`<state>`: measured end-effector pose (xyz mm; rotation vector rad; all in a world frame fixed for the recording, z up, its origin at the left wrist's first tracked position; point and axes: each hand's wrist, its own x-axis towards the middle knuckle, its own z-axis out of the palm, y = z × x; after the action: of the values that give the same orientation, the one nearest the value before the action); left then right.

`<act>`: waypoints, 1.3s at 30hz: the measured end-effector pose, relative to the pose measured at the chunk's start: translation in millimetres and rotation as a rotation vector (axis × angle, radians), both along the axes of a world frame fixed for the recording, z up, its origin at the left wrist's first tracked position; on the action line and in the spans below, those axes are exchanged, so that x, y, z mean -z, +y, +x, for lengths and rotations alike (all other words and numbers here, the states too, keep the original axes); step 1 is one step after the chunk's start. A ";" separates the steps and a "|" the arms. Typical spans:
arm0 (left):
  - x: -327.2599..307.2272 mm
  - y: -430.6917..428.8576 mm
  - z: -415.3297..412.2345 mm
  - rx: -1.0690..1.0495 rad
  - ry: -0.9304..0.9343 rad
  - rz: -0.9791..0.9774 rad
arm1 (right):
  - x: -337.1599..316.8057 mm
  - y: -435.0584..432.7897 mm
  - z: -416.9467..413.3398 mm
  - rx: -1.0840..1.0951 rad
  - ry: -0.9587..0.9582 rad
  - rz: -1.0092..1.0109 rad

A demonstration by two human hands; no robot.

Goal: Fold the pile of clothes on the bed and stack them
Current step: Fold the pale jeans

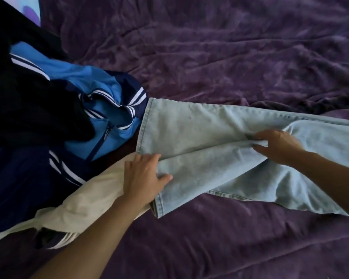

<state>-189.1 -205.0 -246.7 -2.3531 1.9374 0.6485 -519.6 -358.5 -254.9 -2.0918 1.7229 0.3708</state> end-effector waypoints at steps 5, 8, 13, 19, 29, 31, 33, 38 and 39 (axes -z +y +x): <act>-16.6 -24.9 26.8 -0.259 0.668 0.229 | 0.9 -2.0 -8.6 0.028 -0.118 -0.063; -38.5 -66.7 53.0 -0.410 0.907 0.044 | -7.2 -25.4 -3.5 0.045 -0.188 -0.157; -10.8 -167.8 72.2 -0.488 0.683 -0.173 | 0.7 -82.0 29.0 0.101 -0.183 -0.204; 45.8 -158.8 51.2 -0.545 0.242 -0.157 | 25.9 -47.7 47.7 -0.039 -0.166 -0.337; 48.6 -117.8 47.4 -0.645 0.451 0.177 | 85.1 28.2 52.7 -0.154 0.076 -0.098; 37.2 -114.7 52.5 -0.704 0.683 0.191 | 80.3 25.4 49.4 -0.150 0.065 -0.062; 18.1 -107.7 56.5 -0.717 0.773 0.203 | 71.4 21.9 45.9 -0.121 0.013 -0.010; -54.4 -119.6 26.5 -0.451 0.777 0.016 | 41.1 40.5 2.9 0.088 -0.169 -0.067; -72.4 -125.7 10.0 -0.372 0.781 -0.012 | 37.9 47.9 -14.2 0.139 -0.180 -0.076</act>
<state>-179.1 -330.7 -174.4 -2.7435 1.6568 1.8070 -533.8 -310.6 -292.9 -1.9755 1.7862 0.0747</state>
